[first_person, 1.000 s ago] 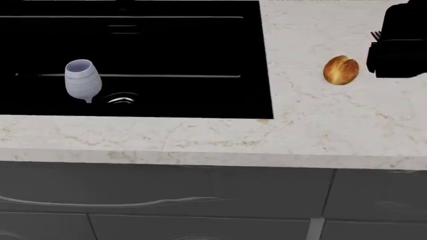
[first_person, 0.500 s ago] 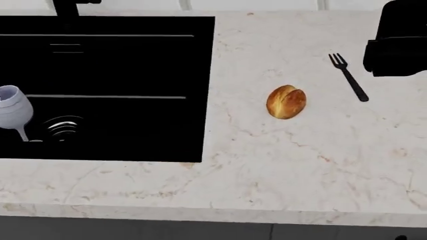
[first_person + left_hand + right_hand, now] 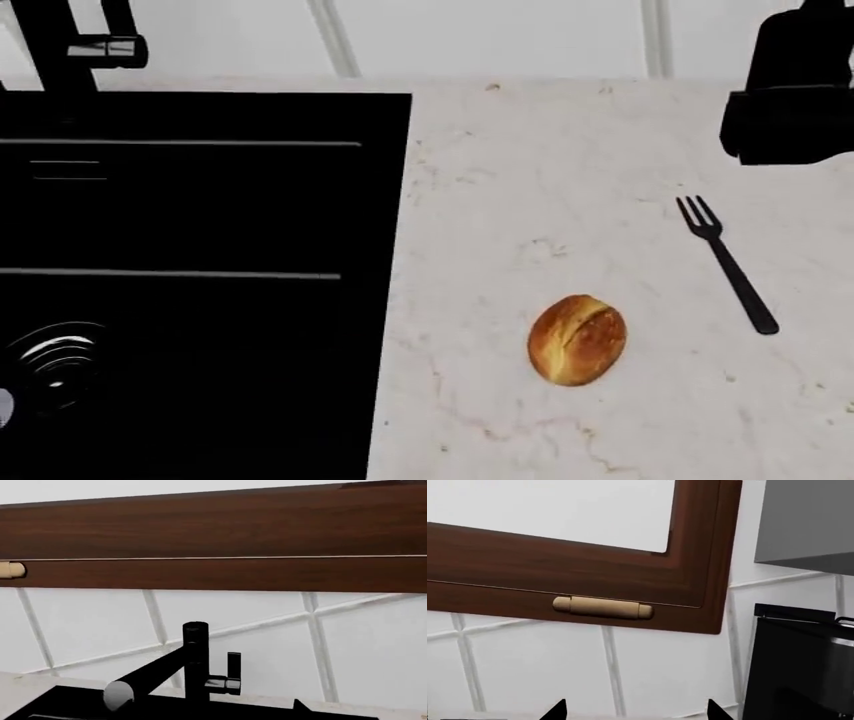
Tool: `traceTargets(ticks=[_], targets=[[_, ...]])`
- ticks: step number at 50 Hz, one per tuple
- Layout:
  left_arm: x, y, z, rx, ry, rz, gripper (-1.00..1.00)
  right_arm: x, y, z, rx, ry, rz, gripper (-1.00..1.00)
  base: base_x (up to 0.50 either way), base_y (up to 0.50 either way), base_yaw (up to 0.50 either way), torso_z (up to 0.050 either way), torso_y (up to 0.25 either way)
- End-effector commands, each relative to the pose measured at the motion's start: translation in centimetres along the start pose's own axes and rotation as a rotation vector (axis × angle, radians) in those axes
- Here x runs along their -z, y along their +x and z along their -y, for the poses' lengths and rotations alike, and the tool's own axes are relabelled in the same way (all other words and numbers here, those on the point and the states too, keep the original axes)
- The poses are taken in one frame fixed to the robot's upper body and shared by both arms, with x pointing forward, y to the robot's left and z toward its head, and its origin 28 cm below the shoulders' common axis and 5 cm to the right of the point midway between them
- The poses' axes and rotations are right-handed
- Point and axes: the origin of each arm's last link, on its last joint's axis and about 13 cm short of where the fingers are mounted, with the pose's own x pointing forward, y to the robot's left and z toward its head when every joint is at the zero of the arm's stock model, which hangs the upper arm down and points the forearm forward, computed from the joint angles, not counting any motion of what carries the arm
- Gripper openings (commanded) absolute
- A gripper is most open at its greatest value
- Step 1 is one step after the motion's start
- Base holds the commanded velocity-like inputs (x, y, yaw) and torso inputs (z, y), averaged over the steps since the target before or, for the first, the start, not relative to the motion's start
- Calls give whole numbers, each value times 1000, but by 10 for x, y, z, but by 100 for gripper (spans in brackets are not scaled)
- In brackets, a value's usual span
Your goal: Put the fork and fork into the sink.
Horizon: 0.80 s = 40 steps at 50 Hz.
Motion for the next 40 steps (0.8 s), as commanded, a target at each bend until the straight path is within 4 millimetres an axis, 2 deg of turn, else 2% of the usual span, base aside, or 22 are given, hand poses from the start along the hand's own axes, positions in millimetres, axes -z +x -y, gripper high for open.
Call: traceTargets(ticks=[1, 15, 21, 29, 40], targets=[[0, -1, 0, 2, 0, 1, 100, 1, -2, 1, 3, 4, -5, 100, 441, 0, 0, 0, 0], [3, 1, 0, -3, -1, -5, 100, 4, 1, 0, -3, 0, -31, 100, 43, 0, 0, 0, 1], [4, 1, -1, -5, -4, -7, 100, 4, 1, -1, -23, -8, -22, 100, 174, -268, 0, 0, 0], [2, 0, -1, -5, -6, -6, 100, 3, 2, -2, -43, -13, -10, 100, 38, -11, 0, 0, 0], [4, 1, -1, -6, -4, -9, 100, 4, 1, -3, -37, -21, -19, 100, 315, 0, 0, 0, 1]])
